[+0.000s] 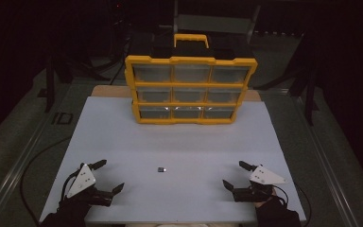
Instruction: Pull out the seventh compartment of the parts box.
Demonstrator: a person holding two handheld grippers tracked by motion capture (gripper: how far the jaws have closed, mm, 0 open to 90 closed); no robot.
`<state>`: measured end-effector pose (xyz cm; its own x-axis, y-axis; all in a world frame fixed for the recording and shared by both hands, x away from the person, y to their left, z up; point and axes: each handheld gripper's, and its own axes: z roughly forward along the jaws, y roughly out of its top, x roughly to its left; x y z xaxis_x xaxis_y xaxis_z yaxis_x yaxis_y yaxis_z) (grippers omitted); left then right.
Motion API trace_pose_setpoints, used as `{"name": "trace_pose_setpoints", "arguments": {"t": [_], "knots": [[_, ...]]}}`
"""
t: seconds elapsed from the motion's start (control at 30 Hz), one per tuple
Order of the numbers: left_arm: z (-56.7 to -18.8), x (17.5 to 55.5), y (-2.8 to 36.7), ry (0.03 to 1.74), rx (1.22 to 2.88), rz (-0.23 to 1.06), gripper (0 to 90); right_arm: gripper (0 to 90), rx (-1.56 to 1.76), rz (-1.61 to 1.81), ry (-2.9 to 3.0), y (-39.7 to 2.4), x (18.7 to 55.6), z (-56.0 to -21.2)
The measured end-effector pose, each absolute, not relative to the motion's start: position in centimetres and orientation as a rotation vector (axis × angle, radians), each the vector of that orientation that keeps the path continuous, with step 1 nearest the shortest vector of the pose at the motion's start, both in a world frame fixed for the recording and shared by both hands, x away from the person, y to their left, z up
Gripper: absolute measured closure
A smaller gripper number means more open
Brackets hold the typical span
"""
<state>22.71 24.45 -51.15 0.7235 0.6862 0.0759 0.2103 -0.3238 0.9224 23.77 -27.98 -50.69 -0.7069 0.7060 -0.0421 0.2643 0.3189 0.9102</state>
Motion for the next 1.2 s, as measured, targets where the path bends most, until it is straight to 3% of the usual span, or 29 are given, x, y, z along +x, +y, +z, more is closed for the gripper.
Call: {"name": "trace_pose_setpoints", "arguments": {"t": [1.2], "knots": [[-50.56, 22.43, 23.89, 0.674, 1.884, 0.587, 0.0, 8.0, 0.785, 1.360, 2.131, -27.50, 23.31, -50.29]]}}
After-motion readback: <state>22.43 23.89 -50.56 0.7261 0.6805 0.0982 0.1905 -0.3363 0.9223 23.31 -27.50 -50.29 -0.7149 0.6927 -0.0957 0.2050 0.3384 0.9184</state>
